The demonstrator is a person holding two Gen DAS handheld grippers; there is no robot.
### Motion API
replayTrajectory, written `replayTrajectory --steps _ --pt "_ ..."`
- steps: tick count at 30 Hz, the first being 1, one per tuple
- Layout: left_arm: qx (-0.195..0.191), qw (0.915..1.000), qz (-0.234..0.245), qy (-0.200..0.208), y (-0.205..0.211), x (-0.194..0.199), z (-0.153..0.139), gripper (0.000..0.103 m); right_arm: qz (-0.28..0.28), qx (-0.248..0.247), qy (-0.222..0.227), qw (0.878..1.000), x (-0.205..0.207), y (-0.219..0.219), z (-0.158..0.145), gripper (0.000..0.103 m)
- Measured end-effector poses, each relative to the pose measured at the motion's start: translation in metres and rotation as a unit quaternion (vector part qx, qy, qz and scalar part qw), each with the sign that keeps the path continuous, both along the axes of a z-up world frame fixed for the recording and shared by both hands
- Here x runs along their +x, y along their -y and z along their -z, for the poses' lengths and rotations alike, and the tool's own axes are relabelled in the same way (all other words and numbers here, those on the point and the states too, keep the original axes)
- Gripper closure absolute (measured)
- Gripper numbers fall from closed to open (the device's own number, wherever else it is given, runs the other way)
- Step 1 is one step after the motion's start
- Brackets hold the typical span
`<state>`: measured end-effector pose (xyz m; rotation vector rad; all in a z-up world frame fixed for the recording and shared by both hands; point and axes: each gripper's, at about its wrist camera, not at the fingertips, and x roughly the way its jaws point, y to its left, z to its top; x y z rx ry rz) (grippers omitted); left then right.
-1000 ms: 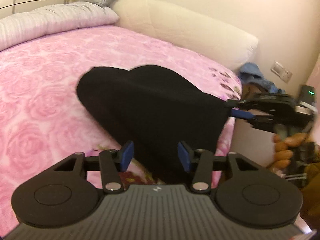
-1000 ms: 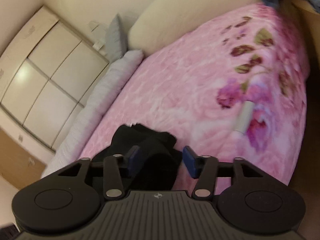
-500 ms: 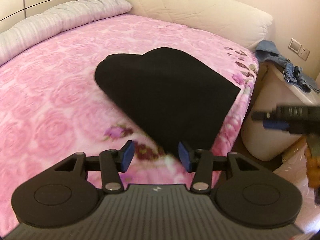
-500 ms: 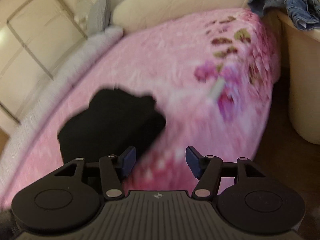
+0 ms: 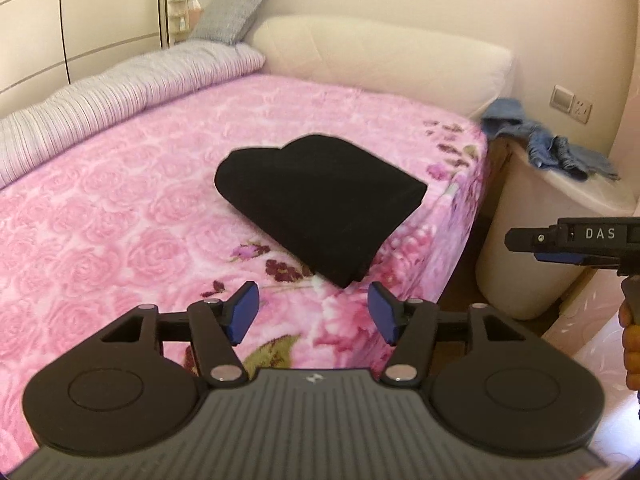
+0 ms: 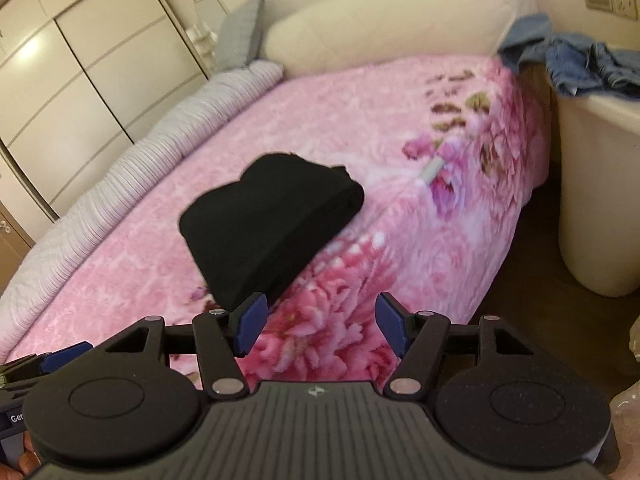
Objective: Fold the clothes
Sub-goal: 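Lower both grippers onto the black bundle's sides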
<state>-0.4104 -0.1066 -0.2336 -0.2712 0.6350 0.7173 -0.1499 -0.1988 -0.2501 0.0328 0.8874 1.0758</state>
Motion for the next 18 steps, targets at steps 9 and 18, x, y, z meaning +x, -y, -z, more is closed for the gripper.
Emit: replayTrajectory --steps 9,18 --pt "-0.059 0.9979 -0.009 0.024 -0.012 -0.027 0.028 0.046 -0.001 -0.004 -0.006 1.0 -0.011 0.032 0.013 0.037" --pt "-0.099 0.9939 0.034 0.034 -0.134 0.022 0.08 0.047 0.014 0.04 -0.104 0.994 0.025 -0.039 0.073 0.037"
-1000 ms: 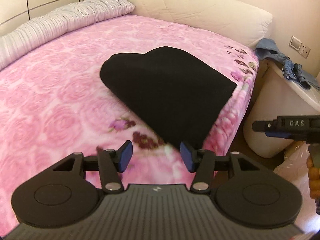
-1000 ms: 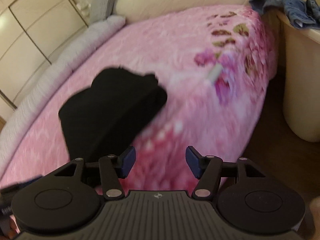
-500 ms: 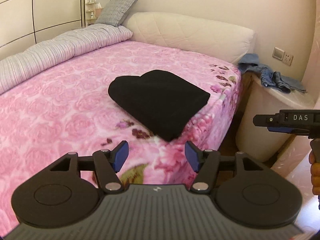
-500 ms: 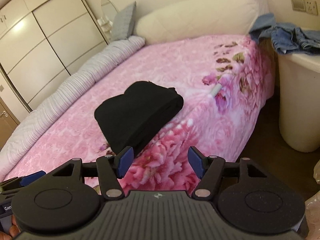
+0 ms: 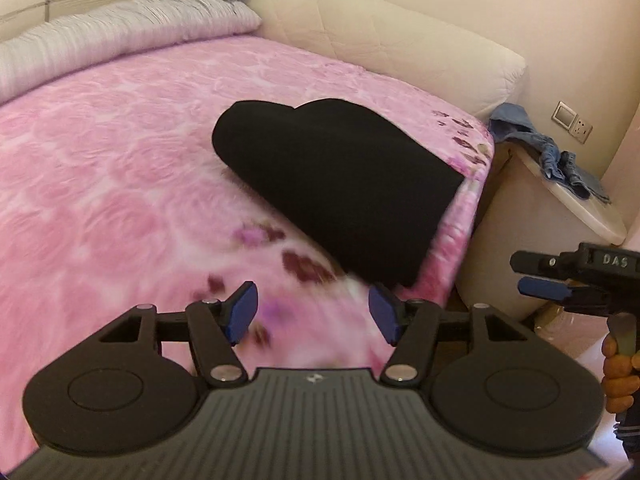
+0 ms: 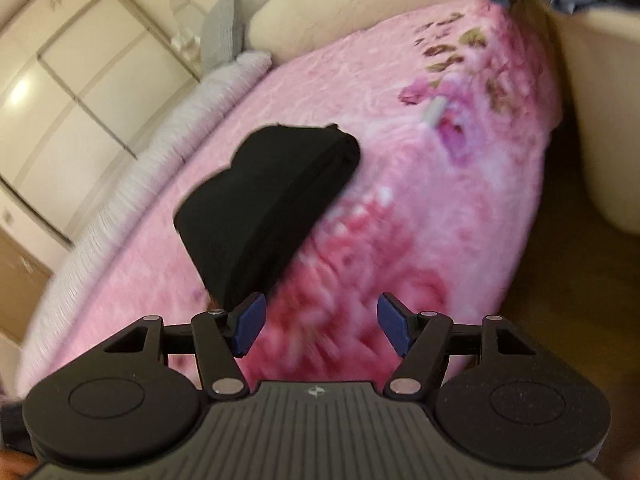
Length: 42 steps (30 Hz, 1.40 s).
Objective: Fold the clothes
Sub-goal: 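Lower both grippers onto the black bundle's sides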
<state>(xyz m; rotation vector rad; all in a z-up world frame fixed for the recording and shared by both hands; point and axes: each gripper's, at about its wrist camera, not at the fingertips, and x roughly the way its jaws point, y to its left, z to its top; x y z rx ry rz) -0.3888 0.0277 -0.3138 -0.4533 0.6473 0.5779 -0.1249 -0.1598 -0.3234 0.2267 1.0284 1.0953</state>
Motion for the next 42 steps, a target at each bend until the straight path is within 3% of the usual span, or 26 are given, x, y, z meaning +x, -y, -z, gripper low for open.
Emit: replayTrajectory --steps 3,5,8,11,17,21,28,33,42 --pt "-0.043 0.999 0.015 0.006 -0.047 0.022 0.017 0.049 0.016 0.024 -0.03 0.999 0.013 -0.037 0.017 0.041" --pt "-0.078 0.9968 0.014 0.012 -0.071 0.032 0.019 0.049 0.033 0.014 -0.05 0.998 0.022 -0.059 0.023 0.041" --pt "-0.13 0.9912 0.003 0.026 -0.097 0.039 0.01 0.049 0.046 -0.003 -0.062 0.997 0.033 -0.077 0.018 0.042" --pt "-0.154 0.9879 0.0 0.016 -0.116 0.049 -0.001 0.05 0.058 -0.04 -0.06 0.996 0.048 -0.088 0.002 0.042" --pt "-0.186 0.9819 0.0 -0.037 -0.152 0.074 -0.012 0.05 0.086 -0.096 -0.097 0.987 0.068 -0.09 -0.01 0.042" --pt "-0.185 0.9811 0.012 -0.055 -0.171 0.088 -0.03 0.05 0.109 -0.123 -0.113 0.98 0.076 -0.096 -0.01 0.042" --pt "-0.167 0.9756 0.111 -0.09 -0.214 0.135 -0.043 0.049 0.15 -0.142 -0.151 0.967 0.088 -0.107 -0.008 0.042" --pt "-0.151 0.9609 0.202 -0.114 -0.243 0.184 -0.04 0.049 0.192 -0.14 -0.161 0.958 0.094 -0.111 -0.007 0.042" --pt "-0.146 0.9129 0.351 -0.148 -0.269 0.273 -0.014 0.048 0.229 -0.129 -0.18 0.948 0.105 -0.125 0.006 0.042"
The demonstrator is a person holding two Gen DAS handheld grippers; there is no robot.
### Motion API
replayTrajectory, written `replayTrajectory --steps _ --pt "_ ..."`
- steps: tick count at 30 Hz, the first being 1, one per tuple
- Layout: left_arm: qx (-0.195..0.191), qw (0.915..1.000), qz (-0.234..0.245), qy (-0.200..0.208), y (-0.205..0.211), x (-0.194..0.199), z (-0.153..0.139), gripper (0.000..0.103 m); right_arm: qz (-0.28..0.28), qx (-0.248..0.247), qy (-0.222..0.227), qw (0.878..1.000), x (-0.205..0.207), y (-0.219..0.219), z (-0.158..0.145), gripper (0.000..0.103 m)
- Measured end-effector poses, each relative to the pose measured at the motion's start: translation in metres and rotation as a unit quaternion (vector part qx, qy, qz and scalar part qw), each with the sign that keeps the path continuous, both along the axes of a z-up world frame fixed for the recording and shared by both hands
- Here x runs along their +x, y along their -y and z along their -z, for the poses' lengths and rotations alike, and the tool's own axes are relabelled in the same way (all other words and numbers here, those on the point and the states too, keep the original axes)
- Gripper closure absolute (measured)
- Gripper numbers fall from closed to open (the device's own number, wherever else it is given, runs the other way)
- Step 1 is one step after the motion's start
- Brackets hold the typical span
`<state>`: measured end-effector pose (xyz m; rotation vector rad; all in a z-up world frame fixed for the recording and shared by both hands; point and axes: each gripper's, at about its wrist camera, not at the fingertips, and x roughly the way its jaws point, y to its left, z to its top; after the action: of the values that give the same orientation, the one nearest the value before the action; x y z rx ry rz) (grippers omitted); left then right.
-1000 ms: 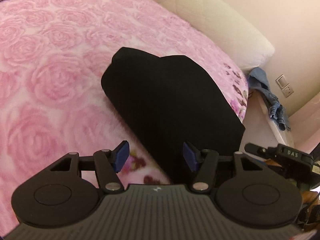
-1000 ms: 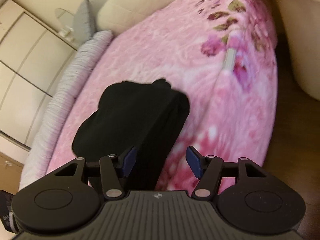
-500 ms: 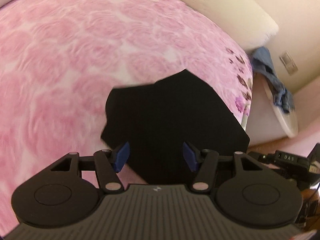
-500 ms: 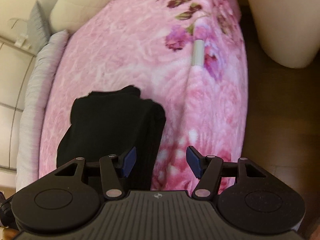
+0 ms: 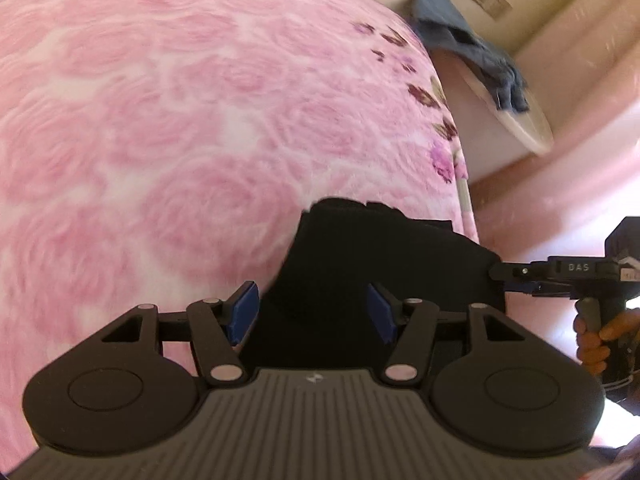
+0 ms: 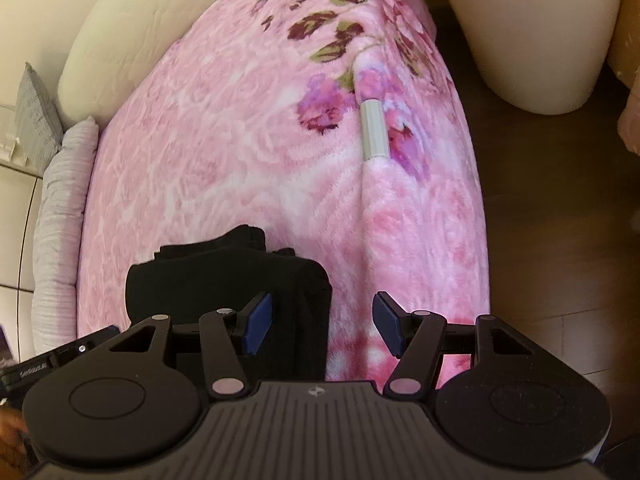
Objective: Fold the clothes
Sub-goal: 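Lower both grippers onto the black bundle's sides, then grasp the black bundle with the left gripper while the right gripper grasps its other side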
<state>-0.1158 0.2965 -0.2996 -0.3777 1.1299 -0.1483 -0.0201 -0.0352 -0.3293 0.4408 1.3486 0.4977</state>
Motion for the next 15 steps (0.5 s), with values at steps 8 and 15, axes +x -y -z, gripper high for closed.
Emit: replayTrajectory --steps 8,15 --pt "-0.065 0.9968 0.042 0.021 0.003 0.028 0.025 0.074 0.007 0.012 0.0 1.0 0.0 -0.01 0.016 0.045" --pt "-0.066 0.9926 0.018 0.1 -0.005 0.009 -0.003 0.094 -0.035 0.027 0.094 0.995 -0.009 -0.017 -0.014 0.097"
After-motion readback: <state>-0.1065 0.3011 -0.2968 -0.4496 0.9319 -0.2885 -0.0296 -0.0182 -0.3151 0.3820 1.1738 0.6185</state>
